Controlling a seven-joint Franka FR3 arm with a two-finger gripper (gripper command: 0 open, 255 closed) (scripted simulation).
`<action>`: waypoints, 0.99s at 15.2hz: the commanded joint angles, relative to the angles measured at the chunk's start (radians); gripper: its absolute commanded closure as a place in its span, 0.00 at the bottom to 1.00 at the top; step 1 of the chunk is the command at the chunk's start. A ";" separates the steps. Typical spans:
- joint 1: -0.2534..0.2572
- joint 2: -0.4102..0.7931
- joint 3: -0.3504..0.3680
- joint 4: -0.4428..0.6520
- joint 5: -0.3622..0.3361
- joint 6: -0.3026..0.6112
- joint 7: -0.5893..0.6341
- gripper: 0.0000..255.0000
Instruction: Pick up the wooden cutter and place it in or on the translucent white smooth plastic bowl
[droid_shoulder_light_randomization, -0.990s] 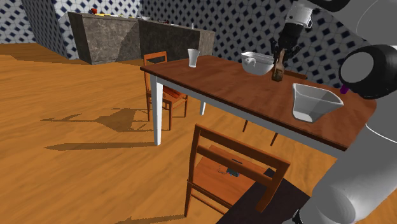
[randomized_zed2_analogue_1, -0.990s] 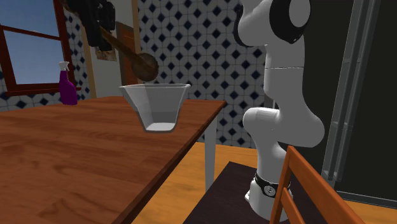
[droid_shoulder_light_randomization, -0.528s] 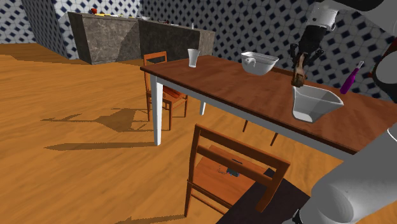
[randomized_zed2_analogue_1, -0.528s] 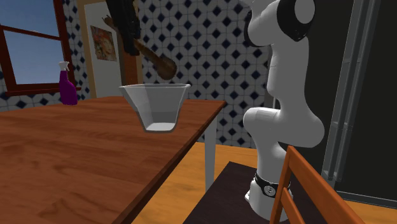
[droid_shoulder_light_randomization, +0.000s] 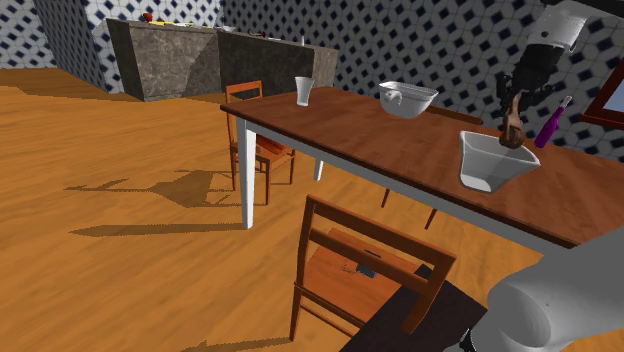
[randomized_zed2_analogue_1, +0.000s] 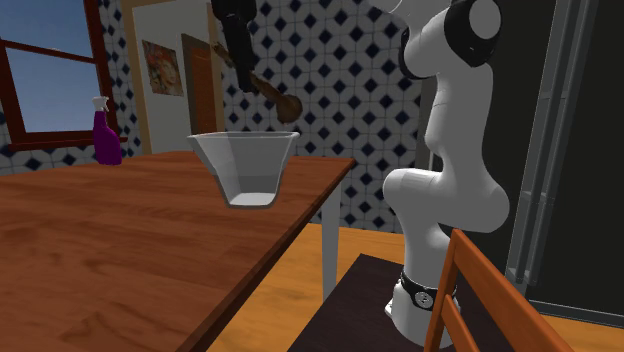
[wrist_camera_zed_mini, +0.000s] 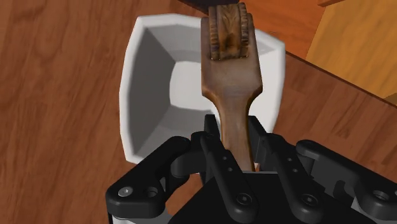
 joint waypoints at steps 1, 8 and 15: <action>-0.007 -0.024 -0.004 -0.040 -0.013 0.017 -0.011 1.00; -0.014 -0.077 0.004 -0.187 -0.031 0.115 0.000 1.00; -0.020 -0.108 0.006 -0.286 -0.041 0.186 0.005 1.00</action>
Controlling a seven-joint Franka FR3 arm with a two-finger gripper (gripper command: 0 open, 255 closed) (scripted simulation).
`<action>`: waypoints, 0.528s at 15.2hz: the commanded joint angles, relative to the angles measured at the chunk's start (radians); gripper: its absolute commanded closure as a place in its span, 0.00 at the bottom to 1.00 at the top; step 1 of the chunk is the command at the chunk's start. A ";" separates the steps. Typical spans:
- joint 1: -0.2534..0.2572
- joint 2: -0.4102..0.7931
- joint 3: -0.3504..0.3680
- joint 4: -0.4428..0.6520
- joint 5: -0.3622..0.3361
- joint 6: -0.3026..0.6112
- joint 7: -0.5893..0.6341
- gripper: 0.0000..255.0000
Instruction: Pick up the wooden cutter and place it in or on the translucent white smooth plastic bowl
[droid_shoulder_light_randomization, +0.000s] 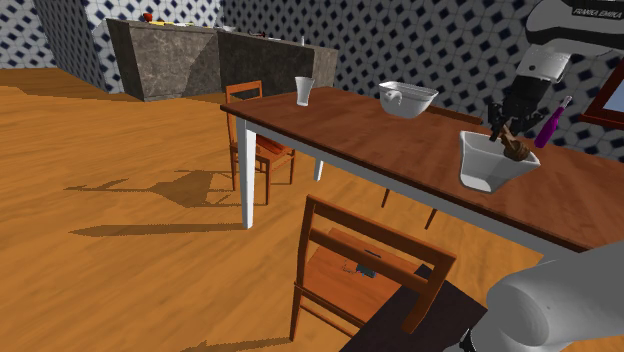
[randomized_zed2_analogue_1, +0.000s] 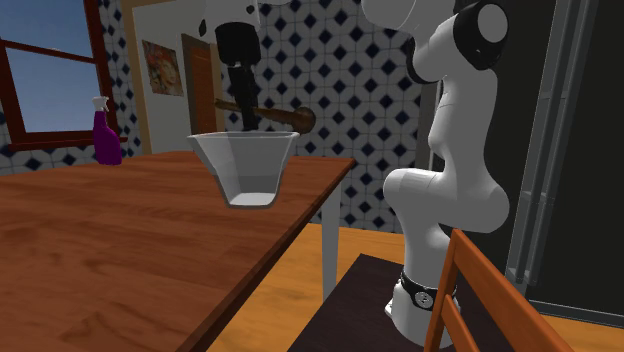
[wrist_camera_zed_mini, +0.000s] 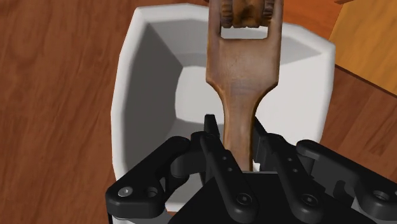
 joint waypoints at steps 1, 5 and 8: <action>0.000 -0.002 0.000 -0.005 -0.001 0.003 0.000 1.00; 0.000 -0.002 0.000 -0.005 -0.001 0.003 0.000 1.00; 0.000 -0.002 0.000 -0.005 -0.001 0.003 0.000 0.00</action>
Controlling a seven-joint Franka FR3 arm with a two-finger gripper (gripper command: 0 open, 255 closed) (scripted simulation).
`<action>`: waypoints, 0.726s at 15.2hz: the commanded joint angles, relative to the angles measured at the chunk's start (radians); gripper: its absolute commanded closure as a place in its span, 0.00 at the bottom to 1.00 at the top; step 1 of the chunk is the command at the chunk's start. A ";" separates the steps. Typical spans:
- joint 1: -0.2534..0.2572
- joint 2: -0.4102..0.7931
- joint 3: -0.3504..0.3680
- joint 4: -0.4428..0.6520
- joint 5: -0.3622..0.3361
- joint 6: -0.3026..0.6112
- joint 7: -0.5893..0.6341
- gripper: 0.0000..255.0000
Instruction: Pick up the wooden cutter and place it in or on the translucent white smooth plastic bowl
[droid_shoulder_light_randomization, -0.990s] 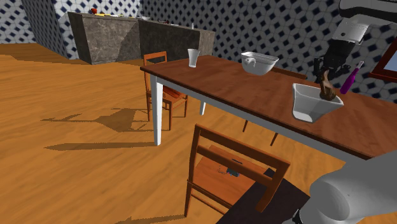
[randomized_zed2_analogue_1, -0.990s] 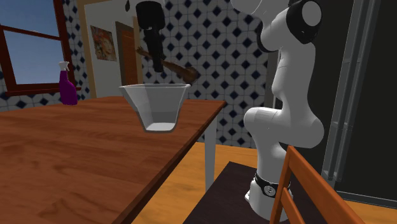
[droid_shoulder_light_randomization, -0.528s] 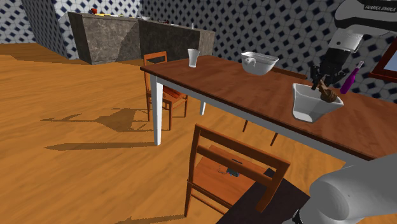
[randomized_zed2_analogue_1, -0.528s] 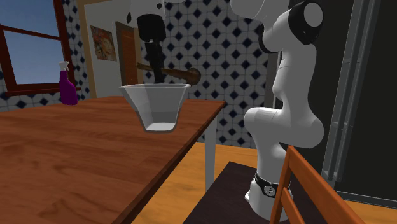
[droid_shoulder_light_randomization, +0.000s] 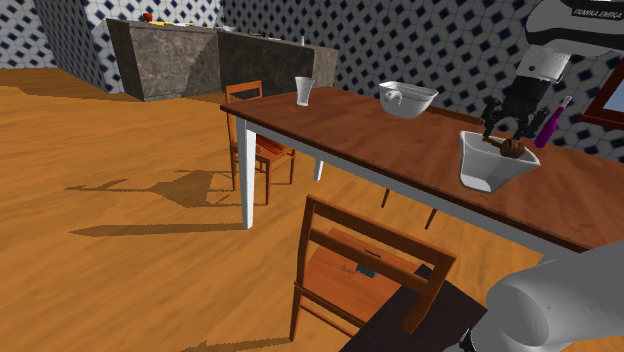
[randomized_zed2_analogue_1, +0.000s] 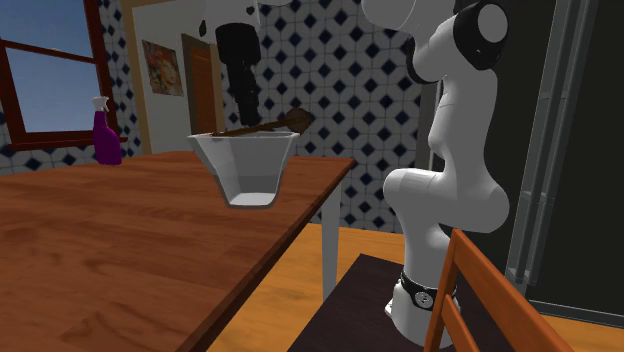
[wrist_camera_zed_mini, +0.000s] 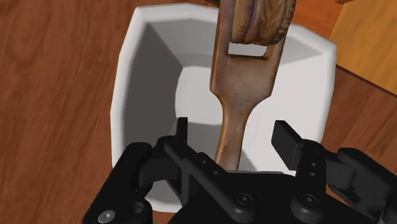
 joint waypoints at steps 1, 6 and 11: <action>0.000 0.000 0.000 0.000 0.000 0.000 0.000 0.00; 0.006 0.038 -0.008 0.102 0.011 -0.066 -0.012 0.00; 0.011 0.078 -0.018 0.201 0.023 -0.128 -0.025 0.00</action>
